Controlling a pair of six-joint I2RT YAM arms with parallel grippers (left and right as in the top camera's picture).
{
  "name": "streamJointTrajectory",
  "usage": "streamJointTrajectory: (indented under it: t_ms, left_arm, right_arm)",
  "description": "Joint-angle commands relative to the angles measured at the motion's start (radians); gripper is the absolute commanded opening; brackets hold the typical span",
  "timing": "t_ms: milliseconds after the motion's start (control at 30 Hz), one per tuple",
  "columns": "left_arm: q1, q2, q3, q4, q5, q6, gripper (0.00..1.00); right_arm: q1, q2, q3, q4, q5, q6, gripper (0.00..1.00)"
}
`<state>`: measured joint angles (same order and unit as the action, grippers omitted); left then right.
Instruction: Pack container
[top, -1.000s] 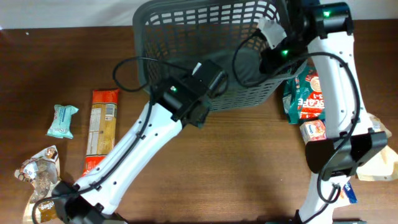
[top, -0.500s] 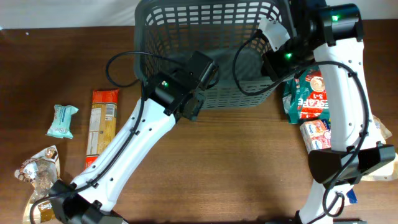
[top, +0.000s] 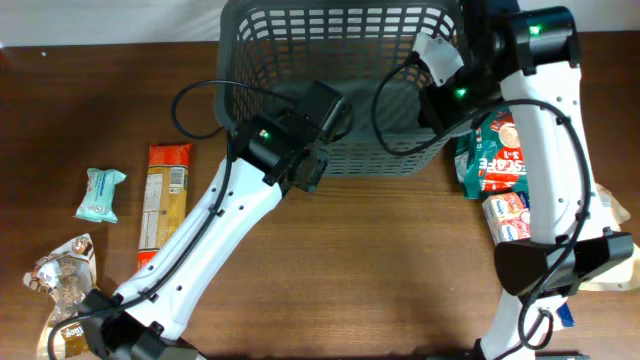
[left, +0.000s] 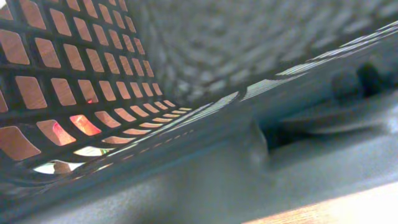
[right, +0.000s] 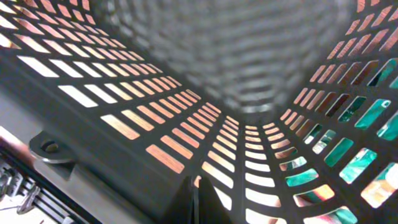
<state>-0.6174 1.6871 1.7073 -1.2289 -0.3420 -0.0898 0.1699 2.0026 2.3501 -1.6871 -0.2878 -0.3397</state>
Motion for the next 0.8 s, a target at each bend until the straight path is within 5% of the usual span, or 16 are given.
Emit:
streamJointTrajectory:
  t_ms: [0, 333, 367, 433, 500, 700, 767]
  left_arm:
    - [0.013, 0.005, -0.009, 0.01, -0.021, 0.017, 0.02]
    - [0.012, 0.003, -0.009, 0.006, -0.021, 0.017, 0.02]
    - [0.009, -0.007, -0.008, 0.006, -0.022, 0.018, 0.07]
    - [0.005, -0.034, -0.002, 0.002, -0.022, 0.039, 0.44]
    - [0.004, -0.074, 0.014, -0.013, -0.021, 0.039, 0.53]
    - [0.005, -0.238, 0.106, -0.1, -0.023, 0.039, 0.66]
    - [0.005, -0.293, 0.128, -0.137, -0.043, 0.039, 0.72]
  right_arm:
    - [0.014, -0.027, 0.011, -0.01, 0.015, 0.008, 0.04]
    - [0.014, -0.033, 0.011, -0.006, 0.039, 0.012, 0.03]
    - [0.013, -0.04, 0.011, 0.0, 0.042, 0.012, 0.04]
    - [0.013, -0.055, 0.012, 0.01, 0.052, 0.011, 0.04]
    - [0.013, -0.074, 0.012, 0.019, 0.066, 0.011, 0.04]
    - [0.013, -0.151, 0.012, 0.049, 0.068, 0.007, 0.71]
    - [0.013, -0.177, 0.012, 0.062, 0.072, 0.008, 0.81]
